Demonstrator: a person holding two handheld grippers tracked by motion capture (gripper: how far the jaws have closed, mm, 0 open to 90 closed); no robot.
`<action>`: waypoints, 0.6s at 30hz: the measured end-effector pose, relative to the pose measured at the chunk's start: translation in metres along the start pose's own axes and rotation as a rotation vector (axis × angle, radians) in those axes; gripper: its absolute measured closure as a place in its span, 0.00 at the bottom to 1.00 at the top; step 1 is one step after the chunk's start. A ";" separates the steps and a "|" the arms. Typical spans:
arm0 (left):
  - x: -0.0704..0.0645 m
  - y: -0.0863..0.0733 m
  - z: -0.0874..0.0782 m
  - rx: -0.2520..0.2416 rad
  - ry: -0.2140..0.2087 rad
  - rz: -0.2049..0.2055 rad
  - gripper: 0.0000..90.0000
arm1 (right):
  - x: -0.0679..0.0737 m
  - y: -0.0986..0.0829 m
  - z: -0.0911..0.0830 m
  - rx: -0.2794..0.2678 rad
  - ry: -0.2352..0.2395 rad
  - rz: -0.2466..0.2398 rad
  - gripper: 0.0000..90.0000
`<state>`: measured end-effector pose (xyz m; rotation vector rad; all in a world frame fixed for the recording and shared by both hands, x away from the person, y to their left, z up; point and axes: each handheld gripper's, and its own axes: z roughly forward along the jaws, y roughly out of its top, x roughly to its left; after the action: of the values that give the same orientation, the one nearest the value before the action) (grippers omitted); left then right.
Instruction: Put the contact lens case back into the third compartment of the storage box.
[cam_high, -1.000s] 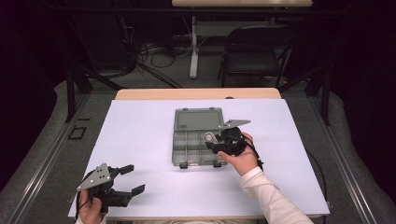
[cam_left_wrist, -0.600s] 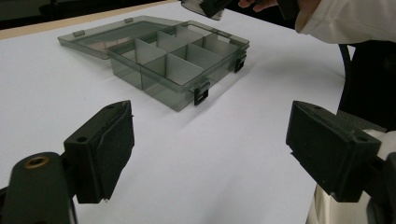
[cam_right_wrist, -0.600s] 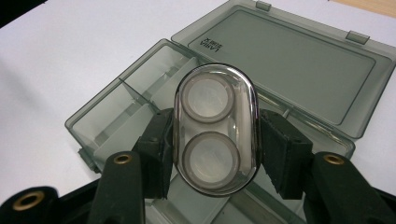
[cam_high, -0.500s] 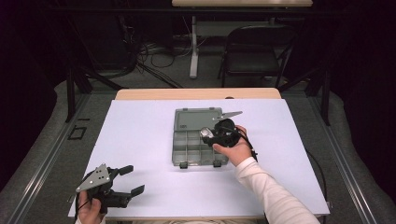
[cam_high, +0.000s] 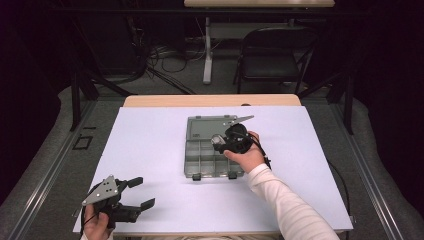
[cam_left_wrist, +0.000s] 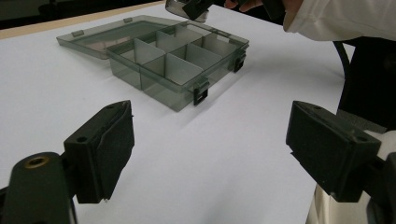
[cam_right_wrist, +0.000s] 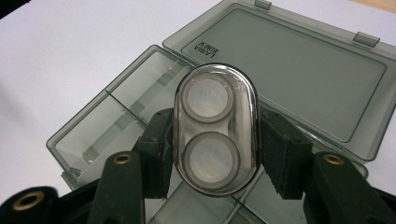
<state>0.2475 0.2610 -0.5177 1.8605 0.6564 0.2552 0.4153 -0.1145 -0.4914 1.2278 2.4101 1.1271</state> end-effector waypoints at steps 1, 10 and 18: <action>0.000 0.000 0.000 0.001 0.003 0.000 0.17 | 0.000 0.000 0.001 -0.002 0.000 0.000 0.54; 0.000 0.000 0.001 0.000 0.001 0.004 0.17 | 0.001 0.004 0.009 0.006 -0.002 0.003 0.54; 0.000 0.001 0.001 0.003 0.001 0.004 0.18 | -0.001 0.004 0.015 0.022 -0.008 0.008 0.54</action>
<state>0.2487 0.2599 -0.5177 1.8649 0.6540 0.2579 0.4253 -0.1057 -0.4986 1.2477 2.4197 1.0982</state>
